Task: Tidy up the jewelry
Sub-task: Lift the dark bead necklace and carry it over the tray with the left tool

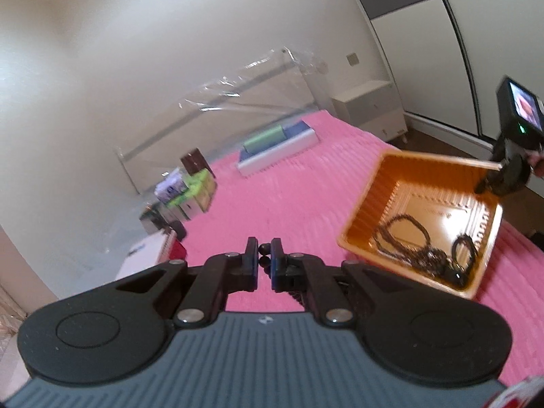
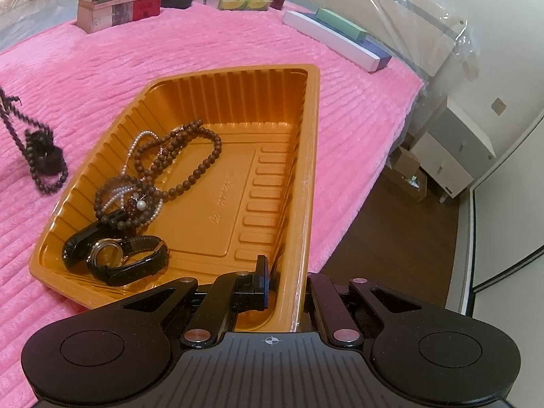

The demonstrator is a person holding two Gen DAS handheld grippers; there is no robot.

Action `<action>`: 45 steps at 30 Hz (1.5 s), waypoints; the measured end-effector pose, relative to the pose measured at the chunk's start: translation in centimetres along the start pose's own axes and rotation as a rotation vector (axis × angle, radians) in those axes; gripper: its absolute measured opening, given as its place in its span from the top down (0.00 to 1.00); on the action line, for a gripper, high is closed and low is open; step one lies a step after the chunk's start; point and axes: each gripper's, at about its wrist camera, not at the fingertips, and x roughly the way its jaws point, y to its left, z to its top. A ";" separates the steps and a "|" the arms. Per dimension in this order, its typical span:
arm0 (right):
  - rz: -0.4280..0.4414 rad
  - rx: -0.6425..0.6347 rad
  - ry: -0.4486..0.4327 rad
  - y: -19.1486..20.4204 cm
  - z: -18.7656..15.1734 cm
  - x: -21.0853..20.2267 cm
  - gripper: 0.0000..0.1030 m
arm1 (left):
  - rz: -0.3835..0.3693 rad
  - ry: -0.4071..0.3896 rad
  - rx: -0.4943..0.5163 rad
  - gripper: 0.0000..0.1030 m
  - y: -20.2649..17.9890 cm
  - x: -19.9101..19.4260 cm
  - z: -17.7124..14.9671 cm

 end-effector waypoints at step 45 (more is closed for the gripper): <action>0.001 -0.010 -0.015 0.1 0.3 -0.2 0.96 | -0.040 -0.263 0.074 0.94 2.4 -1.0 17.9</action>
